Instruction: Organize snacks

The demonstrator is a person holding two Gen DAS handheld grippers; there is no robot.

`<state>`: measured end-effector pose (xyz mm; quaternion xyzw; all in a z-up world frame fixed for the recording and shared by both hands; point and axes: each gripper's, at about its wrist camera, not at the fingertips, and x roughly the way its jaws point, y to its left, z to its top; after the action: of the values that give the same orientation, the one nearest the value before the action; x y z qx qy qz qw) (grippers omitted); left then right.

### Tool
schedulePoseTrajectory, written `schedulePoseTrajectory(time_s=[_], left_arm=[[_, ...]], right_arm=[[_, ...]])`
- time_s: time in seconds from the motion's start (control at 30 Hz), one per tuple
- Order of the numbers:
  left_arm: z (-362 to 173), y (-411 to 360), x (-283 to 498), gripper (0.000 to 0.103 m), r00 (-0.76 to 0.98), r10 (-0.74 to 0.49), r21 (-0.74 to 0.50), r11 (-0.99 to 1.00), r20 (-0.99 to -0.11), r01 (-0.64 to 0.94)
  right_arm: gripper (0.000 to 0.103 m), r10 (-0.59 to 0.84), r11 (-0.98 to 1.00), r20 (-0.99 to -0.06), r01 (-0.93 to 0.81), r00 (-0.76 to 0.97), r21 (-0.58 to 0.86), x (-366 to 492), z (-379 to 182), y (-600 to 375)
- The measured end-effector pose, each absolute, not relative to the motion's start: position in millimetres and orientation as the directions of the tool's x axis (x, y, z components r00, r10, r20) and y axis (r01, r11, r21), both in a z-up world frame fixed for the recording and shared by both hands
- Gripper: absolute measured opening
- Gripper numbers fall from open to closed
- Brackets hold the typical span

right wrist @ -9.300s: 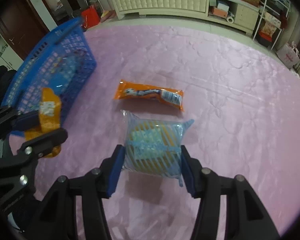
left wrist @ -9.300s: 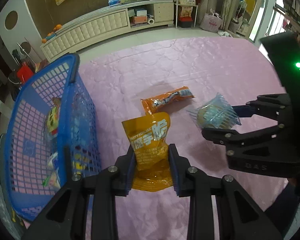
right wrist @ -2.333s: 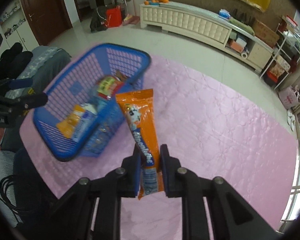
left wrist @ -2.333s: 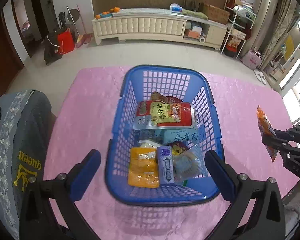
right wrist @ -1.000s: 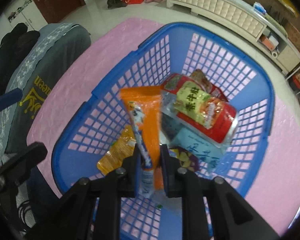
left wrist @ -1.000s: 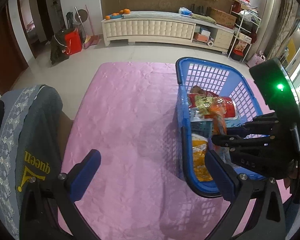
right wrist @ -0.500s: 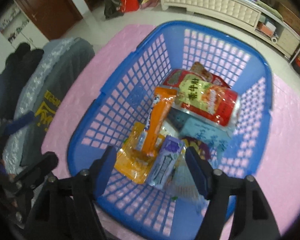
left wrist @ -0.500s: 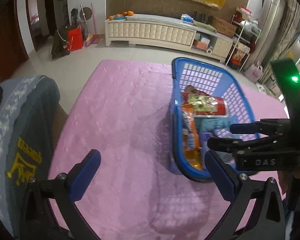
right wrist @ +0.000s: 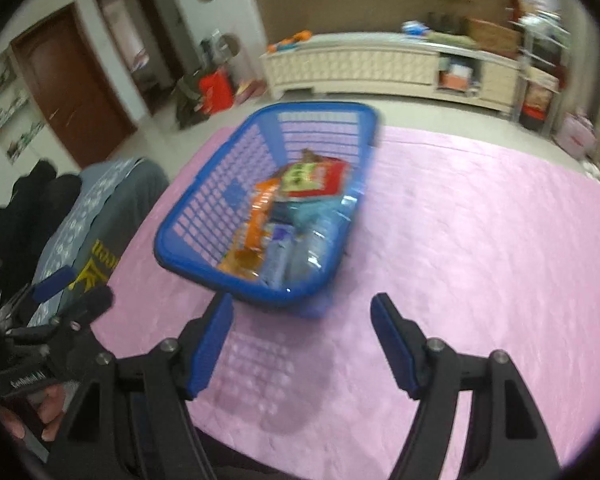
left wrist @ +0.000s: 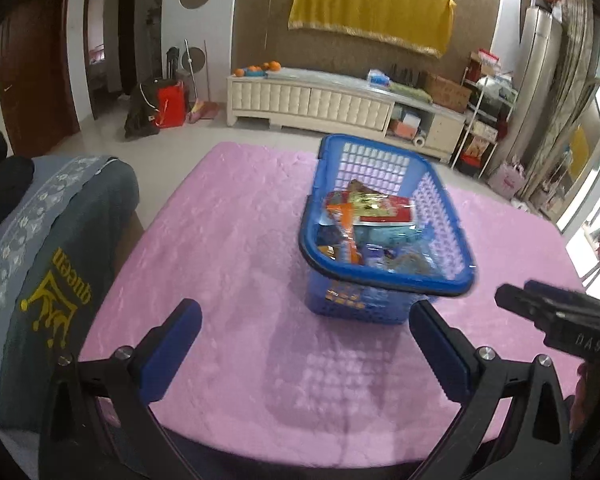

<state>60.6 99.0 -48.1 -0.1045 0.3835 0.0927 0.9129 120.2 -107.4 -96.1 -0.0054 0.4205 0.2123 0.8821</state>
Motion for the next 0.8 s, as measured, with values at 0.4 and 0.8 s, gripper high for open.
schedulePoseTrajectory(time_s=[0.4, 0.8], left_arm=[[17, 36, 7, 0.103, 0.817, 0.05, -0.097, 0.987, -0.574, -0.129], [73, 6, -30, 0.103, 0.896, 0.045, -0.057, 0.995, -0.442, -0.078]], right_arm=[[0.086, 0.294, 0.95, -0.583, -0.301, 0.758, 0.086, 34, -37, -166], [0.103, 0.265, 0.956, -0.438, -0.292, 0.859, 0.005, -15, 18, -176]])
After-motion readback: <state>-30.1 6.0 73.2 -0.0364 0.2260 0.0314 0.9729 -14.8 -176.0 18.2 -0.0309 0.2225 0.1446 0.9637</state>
